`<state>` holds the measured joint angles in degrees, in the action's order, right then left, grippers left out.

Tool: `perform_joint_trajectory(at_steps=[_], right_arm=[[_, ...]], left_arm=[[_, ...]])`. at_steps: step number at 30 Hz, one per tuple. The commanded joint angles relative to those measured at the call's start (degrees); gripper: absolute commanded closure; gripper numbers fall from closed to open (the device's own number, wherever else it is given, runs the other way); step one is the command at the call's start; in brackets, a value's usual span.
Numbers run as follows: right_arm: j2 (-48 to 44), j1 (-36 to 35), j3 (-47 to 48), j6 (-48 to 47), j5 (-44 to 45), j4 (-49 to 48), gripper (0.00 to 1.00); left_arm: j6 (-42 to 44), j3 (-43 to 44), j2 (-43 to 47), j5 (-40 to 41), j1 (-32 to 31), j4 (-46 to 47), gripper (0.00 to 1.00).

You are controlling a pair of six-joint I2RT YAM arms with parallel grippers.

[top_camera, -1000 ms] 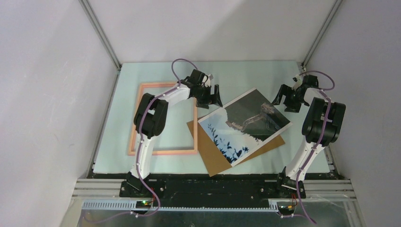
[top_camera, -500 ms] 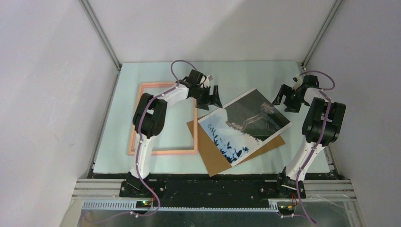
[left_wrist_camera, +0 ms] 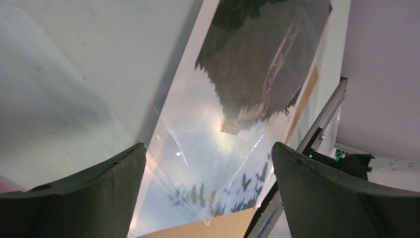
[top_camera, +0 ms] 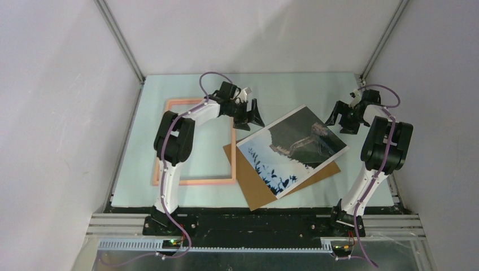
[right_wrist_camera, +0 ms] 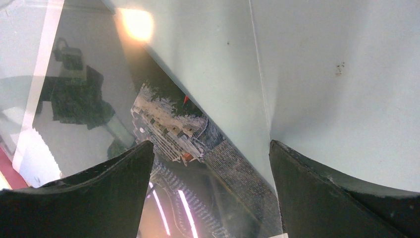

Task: Put the photo into the frame
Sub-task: Pick up the photo frame item at the center of the board.

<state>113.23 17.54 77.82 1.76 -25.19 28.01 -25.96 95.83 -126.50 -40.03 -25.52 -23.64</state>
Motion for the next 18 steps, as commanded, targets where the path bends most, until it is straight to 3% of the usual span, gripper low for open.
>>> perform_joint_trajectory(at_steps=[1, 11, 15, 18], right_arm=[[1.82, -1.19, -0.03, 1.75, -6.98, 2.85, 0.11], [1.65, -0.96, -1.6, 1.76, -8.91, 1.13, 0.12], [1.73, -0.66, -2.15, 1.8, -10.24, 0.2, 0.12], [1.73, -0.39, -2.52, 1.92, -11.5, -0.58, 0.12]], left_arm=[[-2.44, -0.42, 4.75, -8.22, -0.92, 7.03, 0.02], [-4.56, -2.2, 5.98, -12.46, -0.55, 12.52, 0.02], [-9.82, -6.25, 7.26, -14.64, -0.12, 23.27, 0.02], [-12.0, -7.51, 7.26, -14.88, -0.02, 25.59, 0.01]])
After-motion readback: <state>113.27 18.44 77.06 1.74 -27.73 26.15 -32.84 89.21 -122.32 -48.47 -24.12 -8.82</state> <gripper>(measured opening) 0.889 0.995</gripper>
